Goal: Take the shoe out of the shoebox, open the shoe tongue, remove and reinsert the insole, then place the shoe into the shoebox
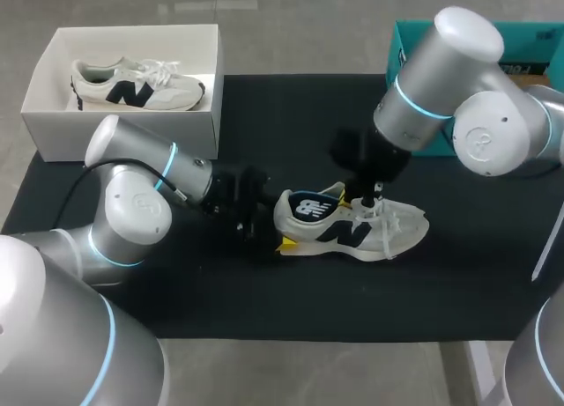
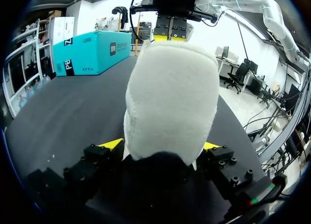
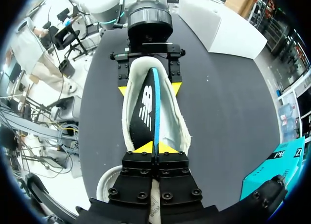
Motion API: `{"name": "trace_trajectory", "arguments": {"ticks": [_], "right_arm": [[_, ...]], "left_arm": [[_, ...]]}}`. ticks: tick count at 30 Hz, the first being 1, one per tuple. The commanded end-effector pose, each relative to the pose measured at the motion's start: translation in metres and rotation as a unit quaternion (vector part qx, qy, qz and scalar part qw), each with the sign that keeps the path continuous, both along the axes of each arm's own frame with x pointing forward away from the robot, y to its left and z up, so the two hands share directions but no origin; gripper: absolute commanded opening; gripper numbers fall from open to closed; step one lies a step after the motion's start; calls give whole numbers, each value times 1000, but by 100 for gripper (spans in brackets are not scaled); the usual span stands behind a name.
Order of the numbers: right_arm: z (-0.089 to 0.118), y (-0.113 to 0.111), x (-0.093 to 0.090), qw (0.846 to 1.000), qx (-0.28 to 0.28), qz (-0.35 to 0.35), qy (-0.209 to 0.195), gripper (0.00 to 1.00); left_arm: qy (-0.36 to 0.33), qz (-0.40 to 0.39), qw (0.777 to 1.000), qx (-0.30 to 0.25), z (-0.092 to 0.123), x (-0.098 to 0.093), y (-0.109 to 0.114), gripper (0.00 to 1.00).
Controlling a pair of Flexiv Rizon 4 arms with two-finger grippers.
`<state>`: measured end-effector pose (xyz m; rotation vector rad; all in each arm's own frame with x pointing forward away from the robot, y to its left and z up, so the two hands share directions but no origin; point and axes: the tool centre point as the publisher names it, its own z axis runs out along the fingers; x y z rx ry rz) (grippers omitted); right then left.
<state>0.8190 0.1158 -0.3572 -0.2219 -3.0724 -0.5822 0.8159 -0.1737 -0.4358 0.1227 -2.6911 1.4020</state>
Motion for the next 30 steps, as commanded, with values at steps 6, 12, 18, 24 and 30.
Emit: {"name": "trace_trajectory", "arguments": {"ticks": [6, 12, 18, 24, 30], "right_arm": [[12, -19, -5, 1000, 7, -10, -16, 0], [14, -1, 16, 996, 71, 15, -55, 0], [17, 12, 32, 991, 111, 32, -69, 0], [19, 26, 44, 978, 181, 57, -89, 0], [58, 40, 59, 965, 213, 96, -119, 0]], "left_arm": [[0, 0, 1000, 1, -4, 1, -1, 0], [0, 0, 1000, 1, -4, 1, -1, 0], [0, 0, 1000, 1, -4, 1, -1, 0], [0, 0, 1000, 1, -4, 1, -1, 0], [0, 0, 1000, 1, -4, 1, -1, 0]]}}
